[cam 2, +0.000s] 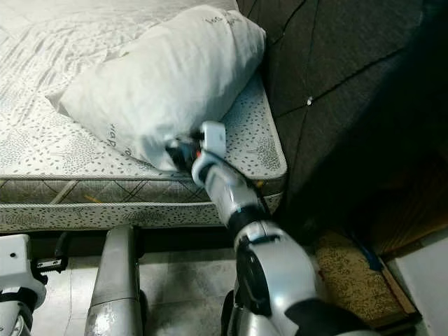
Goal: Clean up the room
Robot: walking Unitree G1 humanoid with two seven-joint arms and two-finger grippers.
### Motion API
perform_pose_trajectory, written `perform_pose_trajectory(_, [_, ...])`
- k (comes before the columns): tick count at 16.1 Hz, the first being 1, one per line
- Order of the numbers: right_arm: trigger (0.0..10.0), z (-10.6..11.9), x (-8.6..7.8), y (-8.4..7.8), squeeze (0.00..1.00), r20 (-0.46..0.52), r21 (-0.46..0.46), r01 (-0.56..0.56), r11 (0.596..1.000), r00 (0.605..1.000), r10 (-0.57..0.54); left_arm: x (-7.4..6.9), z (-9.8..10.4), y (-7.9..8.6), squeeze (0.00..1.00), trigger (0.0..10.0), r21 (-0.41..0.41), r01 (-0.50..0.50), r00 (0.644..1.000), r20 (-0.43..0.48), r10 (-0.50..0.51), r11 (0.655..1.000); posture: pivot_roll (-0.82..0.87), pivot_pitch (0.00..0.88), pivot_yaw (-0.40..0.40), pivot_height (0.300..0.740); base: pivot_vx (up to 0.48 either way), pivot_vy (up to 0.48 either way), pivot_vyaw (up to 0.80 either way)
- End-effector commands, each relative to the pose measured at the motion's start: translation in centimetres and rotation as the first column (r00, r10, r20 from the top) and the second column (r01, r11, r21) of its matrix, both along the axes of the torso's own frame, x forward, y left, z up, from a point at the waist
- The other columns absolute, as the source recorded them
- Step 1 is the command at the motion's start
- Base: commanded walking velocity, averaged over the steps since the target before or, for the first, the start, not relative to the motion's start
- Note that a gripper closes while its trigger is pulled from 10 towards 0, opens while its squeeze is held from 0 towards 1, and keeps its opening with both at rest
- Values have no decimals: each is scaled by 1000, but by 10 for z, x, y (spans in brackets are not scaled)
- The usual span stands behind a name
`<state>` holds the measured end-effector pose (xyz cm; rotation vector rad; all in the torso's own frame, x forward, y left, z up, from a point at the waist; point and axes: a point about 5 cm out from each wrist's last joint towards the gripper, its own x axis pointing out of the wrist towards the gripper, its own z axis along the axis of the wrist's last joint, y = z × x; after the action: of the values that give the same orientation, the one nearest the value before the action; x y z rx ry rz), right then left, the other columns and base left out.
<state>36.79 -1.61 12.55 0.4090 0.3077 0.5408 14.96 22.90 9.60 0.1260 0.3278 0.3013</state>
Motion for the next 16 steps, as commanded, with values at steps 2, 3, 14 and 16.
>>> perform_pose_trajectory(2, [0, 47, -40, 114, 0, 41, 201, -235, 951, 972, 232, 2, 1, -1, 0, 10000, 7, -2, 1000, 2, 2, 1000, 382, 113, -97, 465, 0, 0, 0])
perform_pose_trajectory(3, [0, 48, -39, 114, 0, 39, 209, -236, 949, 972, 233, 3, 1, -1, 0, 10000, 7, -2, 1000, 2, 2, 1000, 380, 112, -98, 465, 0, 0, 0])
perform_pose_trajectory(14, [0, 34, -33, 97, 0, 22, 190, -239, 952, 971, 239, 12, 1, -3, 0, 10000, 4, 7, 1000, 21, -8, 1000, 370, 78, -98, 465, 0, 0, 0])
perform_pose_trajectory(16, [0, 31, -28, 88, 0, 20, 176, -215, 961, 976, 215, 14, 1, -3, 0, 10000, 4, 11, 1000, 25, -11, 1000, 366, 75, -96, 465, 0, 0, 0])
